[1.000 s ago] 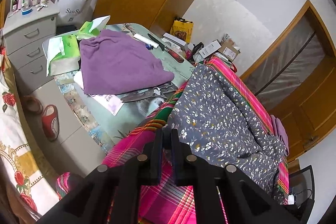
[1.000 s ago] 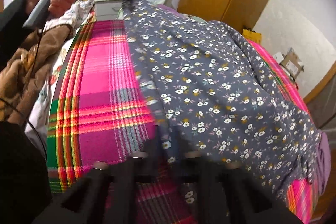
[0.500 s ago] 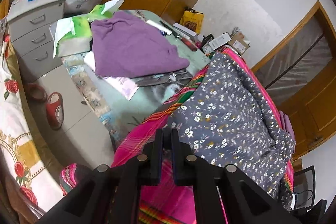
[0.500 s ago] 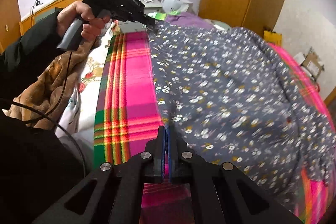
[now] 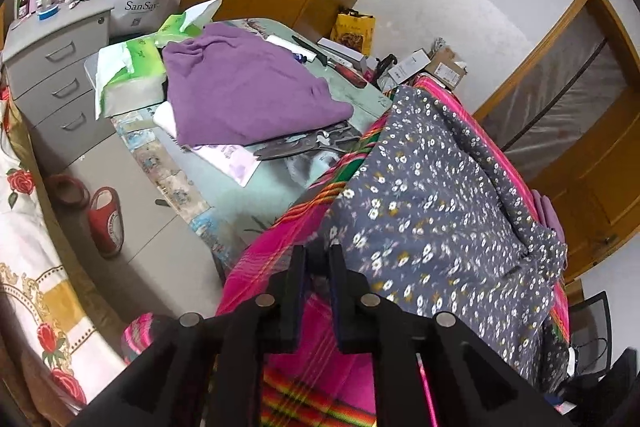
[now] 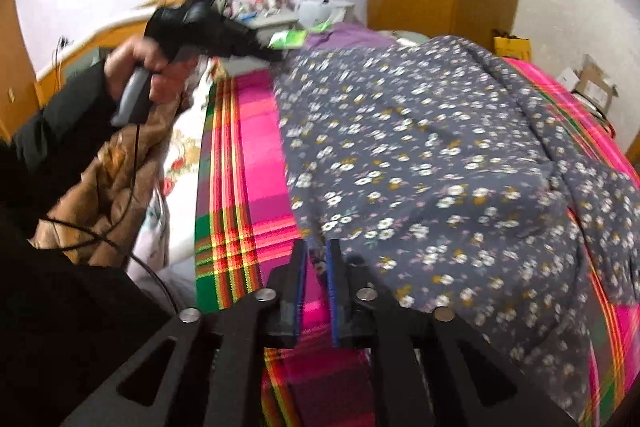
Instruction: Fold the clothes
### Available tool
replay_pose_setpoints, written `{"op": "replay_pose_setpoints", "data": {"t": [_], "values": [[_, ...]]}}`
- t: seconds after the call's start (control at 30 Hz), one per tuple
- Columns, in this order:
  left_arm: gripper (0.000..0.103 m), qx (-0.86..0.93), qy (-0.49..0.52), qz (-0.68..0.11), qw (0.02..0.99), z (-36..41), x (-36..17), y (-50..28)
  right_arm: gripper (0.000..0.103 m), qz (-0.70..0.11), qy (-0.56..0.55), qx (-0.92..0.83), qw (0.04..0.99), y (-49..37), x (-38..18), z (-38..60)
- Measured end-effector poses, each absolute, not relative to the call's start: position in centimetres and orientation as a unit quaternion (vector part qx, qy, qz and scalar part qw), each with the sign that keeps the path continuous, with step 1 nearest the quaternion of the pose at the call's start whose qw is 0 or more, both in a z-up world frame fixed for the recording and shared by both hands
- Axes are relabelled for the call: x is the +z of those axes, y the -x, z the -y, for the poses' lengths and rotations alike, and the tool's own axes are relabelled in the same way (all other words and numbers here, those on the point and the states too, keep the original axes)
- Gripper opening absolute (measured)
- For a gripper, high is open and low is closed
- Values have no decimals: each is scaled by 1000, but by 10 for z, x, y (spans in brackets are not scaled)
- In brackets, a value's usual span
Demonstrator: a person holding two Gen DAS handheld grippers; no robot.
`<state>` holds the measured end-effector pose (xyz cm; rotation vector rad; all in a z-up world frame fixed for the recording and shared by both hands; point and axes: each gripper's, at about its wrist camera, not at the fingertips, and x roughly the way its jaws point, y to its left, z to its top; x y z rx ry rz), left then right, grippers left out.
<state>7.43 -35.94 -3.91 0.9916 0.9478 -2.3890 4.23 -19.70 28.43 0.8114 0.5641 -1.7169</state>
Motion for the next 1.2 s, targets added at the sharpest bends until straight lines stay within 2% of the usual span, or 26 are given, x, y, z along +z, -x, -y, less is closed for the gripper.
{"op": "replay_pose_setpoints", "data": {"t": [0.2, 0.4, 0.53, 0.83, 0.97, 1.0, 1.03, 1.07, 1.2], "values": [[12, -853, -355, -313, 221, 347, -33, -92, 34, -181, -327, -800, 469, -18, 315, 133], [12, -881, -338, -279, 177, 303, -5, -81, 36, -137, -348, -867, 329, 18, 317, 43], [12, -903, -339, -240, 114, 257, 12, -58, 36, -122, -364, -875, 295, 21, 308, 11], [12, -909, -365, -199, 32, 190, 15, -22, 36, -131, -356, -843, 380, 15, 296, 28], [12, -908, -373, -189, 12, 169, 14, -13, 36, -120, -387, -815, 414, 32, 281, 35], [12, -908, -375, -186, 7, 164, 14, -11, 34, -121, -389, -813, 416, 32, 280, 35], [12, -908, -376, -185, 4, 161, 14, -11, 27, -122, -391, -810, 419, 32, 279, 35], [12, -908, -378, -183, 2, 158, 13, -10, 8, -124, -387, -810, 423, 30, 280, 34], [12, -904, -389, -178, -3, 150, 9, -4, 6, -107, -360, -827, 419, 21, 297, 17]]}}
